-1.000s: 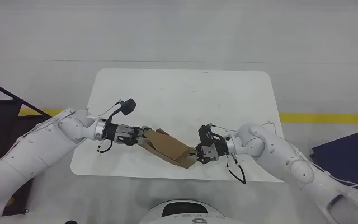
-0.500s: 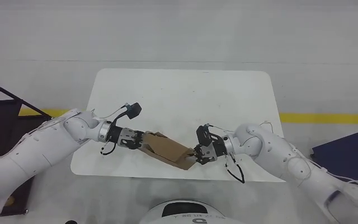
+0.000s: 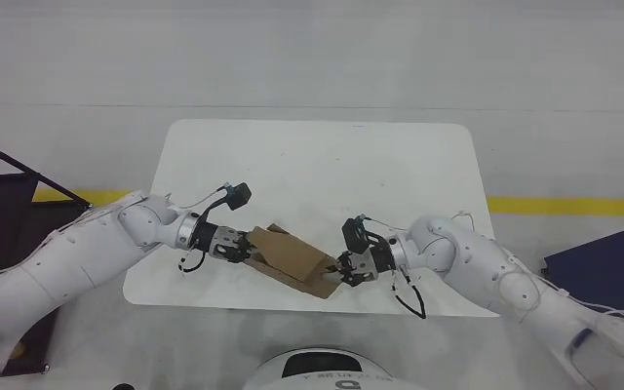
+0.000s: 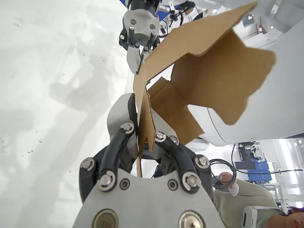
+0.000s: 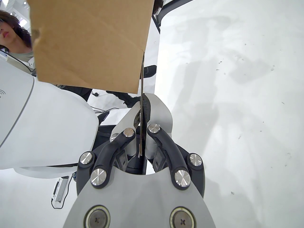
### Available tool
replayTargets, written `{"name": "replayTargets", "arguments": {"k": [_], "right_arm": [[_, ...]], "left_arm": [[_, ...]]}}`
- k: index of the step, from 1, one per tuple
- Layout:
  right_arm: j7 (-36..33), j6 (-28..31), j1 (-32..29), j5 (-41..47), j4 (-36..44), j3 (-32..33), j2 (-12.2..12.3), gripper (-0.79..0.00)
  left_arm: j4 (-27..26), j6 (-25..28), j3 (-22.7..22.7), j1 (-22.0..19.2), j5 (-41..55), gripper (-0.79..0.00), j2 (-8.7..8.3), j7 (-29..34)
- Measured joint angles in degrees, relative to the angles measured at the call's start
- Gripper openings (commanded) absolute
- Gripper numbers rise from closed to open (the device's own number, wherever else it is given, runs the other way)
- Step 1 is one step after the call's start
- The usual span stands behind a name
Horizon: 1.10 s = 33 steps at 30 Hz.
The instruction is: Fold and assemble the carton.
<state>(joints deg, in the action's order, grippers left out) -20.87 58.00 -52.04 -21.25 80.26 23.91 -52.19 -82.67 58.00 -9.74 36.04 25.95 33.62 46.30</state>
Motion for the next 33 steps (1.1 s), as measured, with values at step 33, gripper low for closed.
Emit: {"name": "replayTargets", "arguments": {"k": [33], "right_arm": [[44.0,0.0,-11.0,-8.4,10.9,5.7,9.4,-0.52]], "left_arm": [[21.6,-22.2,-15.7,6.1,49.0,-0.785,13.58,22.2]]}}
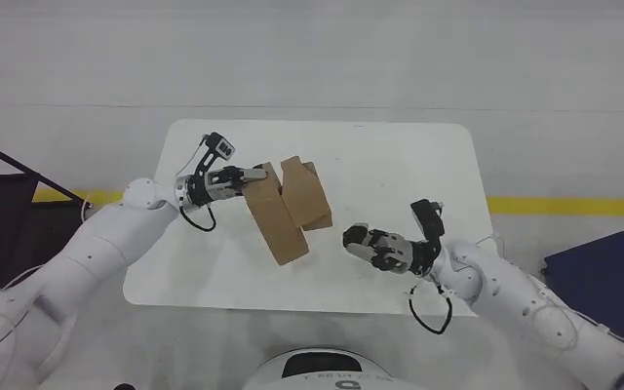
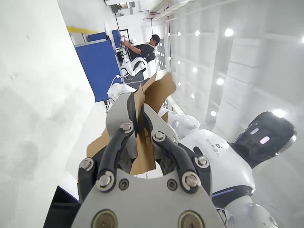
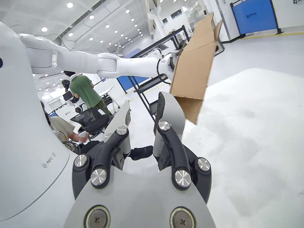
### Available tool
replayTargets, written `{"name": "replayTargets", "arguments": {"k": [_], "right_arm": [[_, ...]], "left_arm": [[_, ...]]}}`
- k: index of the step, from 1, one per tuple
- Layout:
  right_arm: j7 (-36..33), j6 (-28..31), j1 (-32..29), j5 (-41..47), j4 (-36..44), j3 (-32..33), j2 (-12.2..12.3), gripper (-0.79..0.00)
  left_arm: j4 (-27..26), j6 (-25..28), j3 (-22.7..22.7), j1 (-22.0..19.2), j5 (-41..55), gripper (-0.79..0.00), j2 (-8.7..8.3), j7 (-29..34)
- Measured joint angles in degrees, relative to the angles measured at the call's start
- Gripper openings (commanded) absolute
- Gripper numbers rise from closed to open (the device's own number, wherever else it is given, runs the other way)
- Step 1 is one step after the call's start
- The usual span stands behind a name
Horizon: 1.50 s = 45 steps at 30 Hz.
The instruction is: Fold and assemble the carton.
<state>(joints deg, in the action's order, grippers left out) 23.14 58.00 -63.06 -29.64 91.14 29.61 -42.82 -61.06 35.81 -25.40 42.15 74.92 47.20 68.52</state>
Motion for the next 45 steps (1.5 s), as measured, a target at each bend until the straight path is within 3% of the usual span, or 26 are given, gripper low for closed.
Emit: {"name": "replayTargets", "arguments": {"k": [3,8,12,14,15,16,21,23,24,27,36,37,38,45], "right_arm": [[-0.6,0.0,2.1,2.5,1.4,-3.2,0.0,-0.443],[-1.7,0.0,5.4,7.4,1.6,-8.7,-0.9,-0.437],[-6.4,0.0,8.1,14.5,-1.2,-14.7,-2.9,-0.403],[-8.6,0.0,9.3,19.0,-3.3,-16.7,-4.2,-0.305],[-10.0,0.0,10.0,22.0,-4.5,-17.6,-5.0,-0.206],[-11.0,0.0,10.5,24.0,-5.3,-18.1,-5.6,-0.179],[-17.0,0.0,11.4,33.8,-8.5,-19.0,-9.0,-0.16],[-19.7,0.0,11.3,37.6,-9.6,-19.0,-10.4,-0.117],[-21.6,0.0,11.2,40.1,-10.6,-18.6,-11.3,-0.077],[-26.0,0.0,10.4,46.1,-13.2,-16.7,-13.4,-0.083],[-39.5,0.0,5.6,57.1,-20.4,-7.1,-18.6,-0.222],[-40.5,0.0,4.9,57.8,-20.7,-5.7,-19.1,-0.194],[-41.5,0.0,4.2,58.4,-20.9,-4.3,-19.5,-0.086],[-51.0,0.0,-0.9,61.2,-22.8,5.8,-23.1,-0.111]], "left_arm": [[1.7,-1.1,-2.5,1.4,0.6,-0.785,1.5,1.1],[4.1,-2.8,-6.8,2.8,0.3,-0.785,3.48,2.8],[5.5,-3.8,-10.6,3.9,-0.6,-0.785,4.85,3.7],[5.8,-4.1,-12.2,4.3,-1.2,-0.785,5.36,4.1],[5.9,-4.2,-13.2,4.6,-1.8,-0.785,5.68,4.2],[5.9,-4.3,-13.9,4.9,-2.4,-0.785,5.89,4.3],[5.5,-3.5,-17.5,6.3,-6.7,-0.785,6.94,3.5],[5.1,-3.0,-18.6,6.9,-8.5,-0.785,7.28,3.0],[4.9,-2.7,-19.2,7.2,-9.5,-0.785,7.49,2.7],[4.3,-2.6,-20.7,7.9,-11.4,-0.785,7.97,2.6],[3.5,-3.9,-25.3,9.5,-14.7,-0.785,8.96,3.9],[3.4,-4.0,-25.6,9.6,-15.1,-0.785,9.07,4.0],[3.4,-4.1,-26.0,9.8,-15.4,-0.785,9.19,4.1],[3.4,-4.5,-27.9,10.9,-17.0,-0.785,10.28,4.5]]}}
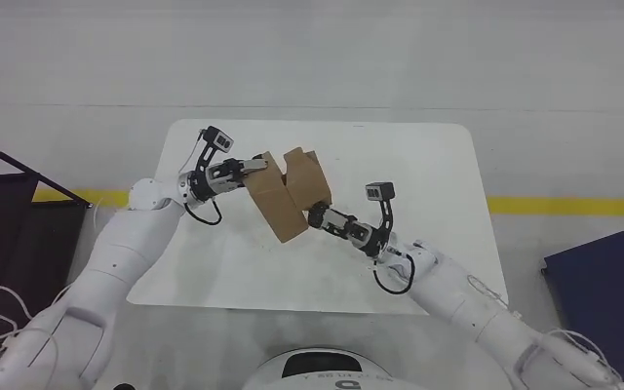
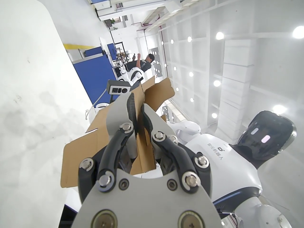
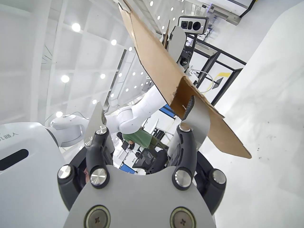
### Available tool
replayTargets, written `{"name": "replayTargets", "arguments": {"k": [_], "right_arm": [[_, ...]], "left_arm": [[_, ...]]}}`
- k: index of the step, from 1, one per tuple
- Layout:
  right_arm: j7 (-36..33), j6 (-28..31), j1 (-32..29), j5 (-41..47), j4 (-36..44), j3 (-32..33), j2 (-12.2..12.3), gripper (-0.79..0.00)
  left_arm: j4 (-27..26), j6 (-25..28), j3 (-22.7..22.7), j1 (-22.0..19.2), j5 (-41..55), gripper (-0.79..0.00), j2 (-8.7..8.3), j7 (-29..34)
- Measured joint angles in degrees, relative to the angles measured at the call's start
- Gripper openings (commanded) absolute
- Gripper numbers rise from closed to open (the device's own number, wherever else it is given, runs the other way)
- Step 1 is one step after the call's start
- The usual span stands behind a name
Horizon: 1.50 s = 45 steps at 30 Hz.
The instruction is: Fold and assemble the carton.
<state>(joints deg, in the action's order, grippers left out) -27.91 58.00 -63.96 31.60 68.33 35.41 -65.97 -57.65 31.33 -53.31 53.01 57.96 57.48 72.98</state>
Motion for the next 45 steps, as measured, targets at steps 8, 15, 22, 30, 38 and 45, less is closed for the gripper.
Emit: {"name": "replayTargets", "arguments": {"k": [8,15,22,30,38,45], "right_arm": [[-10.5,0.0,-2.5,4.5,-3.6,6.4,-4.7,-0.203],[-17.8,0.0,-3.9,6.4,-6.5,12.3,-9.0,-0.268],[-18.4,0.0,-4.1,2.9,-9.2,14.1,-12.4,-0.268],[-18.4,0.0,-4.3,-5.0,-7.9,19.0,-14.6,-0.317],[-18.4,0.0,-7.1,-13.2,-4.8,24.5,-15.9,-0.326],[-17.1,0.0,-8.4,-23.6,-2.9,28.0,-16.2,-0.299]], "left_arm": [[-0.3,-0.7,-2.4,1.1,-0.8,-0.785,0.93,0.7],[-0.8,-1.3,-4.4,2.3,-1.5,-0.785,1.71,1.3],[-1.0,-2.3,-6.0,3.0,-1.5,-0.785,2.51,2.3],[-1.0,-3.5,-7.1,3.2,-3.6,-0.785,3.33,3.5],[-0.2,-2.2,-9.2,3.0,-9.0,-0.785,3.28,2.2],[-4.2,0.7,-9.5,3.4,-21.2,-0.785,1.87,-0.7]]}}
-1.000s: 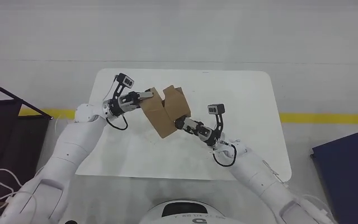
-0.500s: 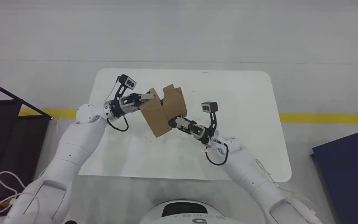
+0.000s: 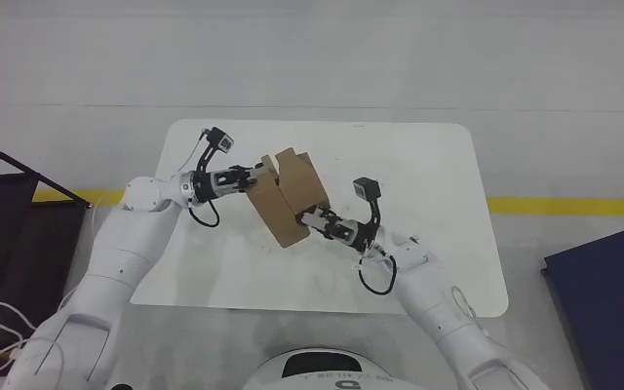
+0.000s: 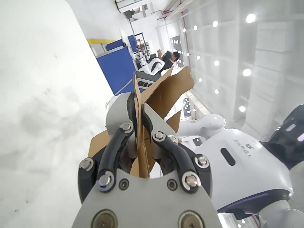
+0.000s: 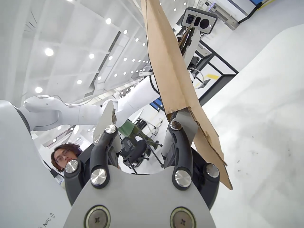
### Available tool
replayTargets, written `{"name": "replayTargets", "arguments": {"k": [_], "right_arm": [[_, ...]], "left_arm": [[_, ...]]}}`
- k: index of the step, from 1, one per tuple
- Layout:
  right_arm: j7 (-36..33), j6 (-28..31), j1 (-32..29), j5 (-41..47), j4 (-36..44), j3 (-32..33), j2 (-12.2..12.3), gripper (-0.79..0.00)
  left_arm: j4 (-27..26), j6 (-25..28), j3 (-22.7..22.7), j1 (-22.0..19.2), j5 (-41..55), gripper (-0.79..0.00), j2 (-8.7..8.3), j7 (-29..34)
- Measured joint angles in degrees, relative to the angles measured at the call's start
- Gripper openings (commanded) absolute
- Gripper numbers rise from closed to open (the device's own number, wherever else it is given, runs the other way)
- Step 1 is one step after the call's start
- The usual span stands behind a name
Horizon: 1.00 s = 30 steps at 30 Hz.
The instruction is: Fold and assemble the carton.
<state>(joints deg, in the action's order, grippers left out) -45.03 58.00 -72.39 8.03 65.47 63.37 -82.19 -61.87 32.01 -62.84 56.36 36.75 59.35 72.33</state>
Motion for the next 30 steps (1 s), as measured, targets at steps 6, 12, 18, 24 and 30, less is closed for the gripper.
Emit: {"name": "replayTargets", "arguments": {"k": [6,12,18,24,30], "right_arm": [[5.5,0.0,-1.1,-9.3,2.2,0.8,0.0,-0.289],[10.9,0.0,-1.4,-12.7,2.7,0.0,0.5,-0.28],[12.2,0.0,-1.1,-5.7,1.7,-0.5,1.0,-0.314],[6.7,0.0,-0.9,3.4,1.5,0.6,1.4,-0.348],[-1.7,0.0,-0.8,7.4,3.0,1.9,1.6,-0.64]], "left_arm": [[-1.9,1.9,0.5,0.9,-2.9,-0.785,-1.29,-1.9],[-3.3,2.7,1.4,1.2,-3.5,-0.785,-2.49,-2.7],[-6.2,4.5,3.0,1.9,-4.5,-0.785,-4.0,-4.5],[-8.6,6.7,5.2,2.0,-5.7,-0.785,-5.69,-6.7],[-8.5,8.3,7.7,1.3,-4.8,-0.785,-7.22,-8.3]]}}
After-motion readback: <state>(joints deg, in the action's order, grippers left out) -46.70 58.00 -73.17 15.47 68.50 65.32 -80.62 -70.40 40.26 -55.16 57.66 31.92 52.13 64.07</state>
